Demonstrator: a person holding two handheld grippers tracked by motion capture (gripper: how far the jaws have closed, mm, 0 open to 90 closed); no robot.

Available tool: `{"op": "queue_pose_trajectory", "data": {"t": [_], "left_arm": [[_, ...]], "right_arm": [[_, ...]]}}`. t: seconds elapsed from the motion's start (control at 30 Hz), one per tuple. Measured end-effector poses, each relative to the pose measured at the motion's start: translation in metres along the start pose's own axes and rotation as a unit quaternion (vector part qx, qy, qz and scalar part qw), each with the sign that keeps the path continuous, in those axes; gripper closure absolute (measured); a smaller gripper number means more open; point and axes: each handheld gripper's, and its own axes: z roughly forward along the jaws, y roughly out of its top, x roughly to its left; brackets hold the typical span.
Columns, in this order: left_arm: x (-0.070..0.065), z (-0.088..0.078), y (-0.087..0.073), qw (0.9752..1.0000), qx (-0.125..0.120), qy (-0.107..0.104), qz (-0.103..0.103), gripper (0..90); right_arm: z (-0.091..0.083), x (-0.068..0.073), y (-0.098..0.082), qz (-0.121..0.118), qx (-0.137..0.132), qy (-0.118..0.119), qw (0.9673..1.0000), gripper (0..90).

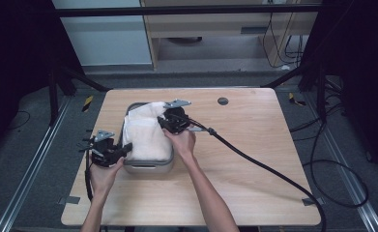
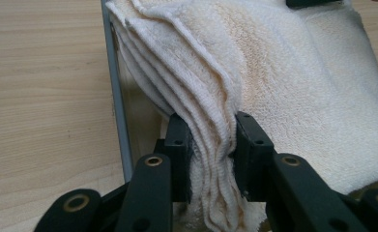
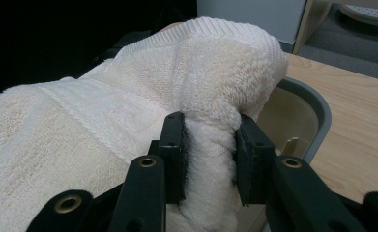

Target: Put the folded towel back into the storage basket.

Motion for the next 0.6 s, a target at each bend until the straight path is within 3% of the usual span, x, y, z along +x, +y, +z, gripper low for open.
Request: {"op": "queue_pose_trajectory", "data": {"t": [0.6], "left_arm": [[-0.001,0.011,-0.005,0.9994,0.027,0.013,0.016,69.8]], "right_arm": [[0.011,-0.005,-0.012,0.004,0.026,0.000,0.9997,67.1]]}}
